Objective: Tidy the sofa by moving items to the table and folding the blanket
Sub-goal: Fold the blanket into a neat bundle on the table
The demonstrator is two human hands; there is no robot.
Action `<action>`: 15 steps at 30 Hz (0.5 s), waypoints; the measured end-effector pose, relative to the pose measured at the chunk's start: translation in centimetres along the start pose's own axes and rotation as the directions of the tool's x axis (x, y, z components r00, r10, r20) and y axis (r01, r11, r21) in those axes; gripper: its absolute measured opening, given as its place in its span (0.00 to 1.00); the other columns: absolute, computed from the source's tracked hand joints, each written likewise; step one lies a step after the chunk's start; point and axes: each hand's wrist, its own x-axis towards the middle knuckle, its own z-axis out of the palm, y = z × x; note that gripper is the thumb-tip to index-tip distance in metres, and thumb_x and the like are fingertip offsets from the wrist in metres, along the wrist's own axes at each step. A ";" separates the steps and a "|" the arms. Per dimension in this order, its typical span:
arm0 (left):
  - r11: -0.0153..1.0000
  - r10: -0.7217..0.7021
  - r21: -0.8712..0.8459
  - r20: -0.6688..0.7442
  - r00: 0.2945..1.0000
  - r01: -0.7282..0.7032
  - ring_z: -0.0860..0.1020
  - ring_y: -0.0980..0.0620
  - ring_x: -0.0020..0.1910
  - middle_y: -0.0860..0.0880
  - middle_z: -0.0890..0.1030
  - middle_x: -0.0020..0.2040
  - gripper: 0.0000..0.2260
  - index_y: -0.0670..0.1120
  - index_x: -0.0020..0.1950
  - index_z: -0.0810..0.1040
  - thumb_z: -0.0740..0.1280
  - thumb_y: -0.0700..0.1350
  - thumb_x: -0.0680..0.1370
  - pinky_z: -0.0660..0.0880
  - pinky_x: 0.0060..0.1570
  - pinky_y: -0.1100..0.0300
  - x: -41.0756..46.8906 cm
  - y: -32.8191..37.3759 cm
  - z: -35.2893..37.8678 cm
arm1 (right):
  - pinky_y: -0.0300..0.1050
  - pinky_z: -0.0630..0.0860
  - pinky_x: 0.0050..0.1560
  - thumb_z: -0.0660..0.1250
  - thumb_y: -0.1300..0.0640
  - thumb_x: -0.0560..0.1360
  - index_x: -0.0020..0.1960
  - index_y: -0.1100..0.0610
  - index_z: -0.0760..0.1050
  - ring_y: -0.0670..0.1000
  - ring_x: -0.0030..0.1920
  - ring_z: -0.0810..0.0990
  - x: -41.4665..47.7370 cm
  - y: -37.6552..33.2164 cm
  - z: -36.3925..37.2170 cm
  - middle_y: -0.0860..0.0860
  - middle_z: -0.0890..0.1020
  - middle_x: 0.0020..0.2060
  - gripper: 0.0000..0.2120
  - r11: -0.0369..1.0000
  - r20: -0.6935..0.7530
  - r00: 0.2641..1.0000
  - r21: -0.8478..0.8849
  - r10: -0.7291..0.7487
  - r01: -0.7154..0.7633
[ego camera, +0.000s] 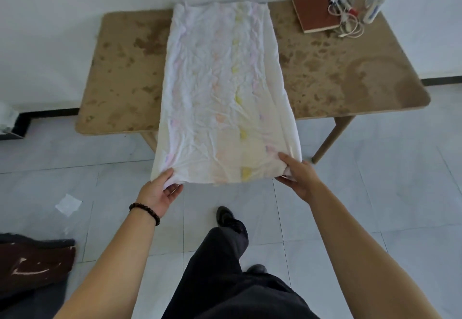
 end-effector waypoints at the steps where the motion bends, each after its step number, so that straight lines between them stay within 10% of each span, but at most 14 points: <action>1: 1.000 0.020 -0.020 0.000 1.000 -0.020 0.81 0.50 0.45 0.44 0.82 0.54 0.15 0.43 0.62 0.77 0.71 0.42 0.76 0.81 0.39 0.58 -0.9 1.1 0.2 | 0.52 0.83 0.52 0.76 0.54 0.73 0.64 0.64 0.73 0.57 0.55 0.83 -0.9 -1.2 0.0 0.58 0.82 0.56 0.25 1.000 0.002 1.000 0.010 -0.020 0.020; 15: 0.992 0.048 -0.116 0.031 0.998 -0.044 0.79 0.48 0.44 0.42 0.80 0.47 0.04 0.38 0.46 0.77 0.66 0.38 0.78 0.83 0.40 0.57 3.2 17.2 9.4 | 0.42 0.82 0.37 0.70 0.64 0.76 0.60 0.65 0.75 0.52 0.44 0.84 3.9 -16.2 4.6 0.59 0.83 0.50 0.14 0.984 0.029 0.998 0.172 -0.058 0.052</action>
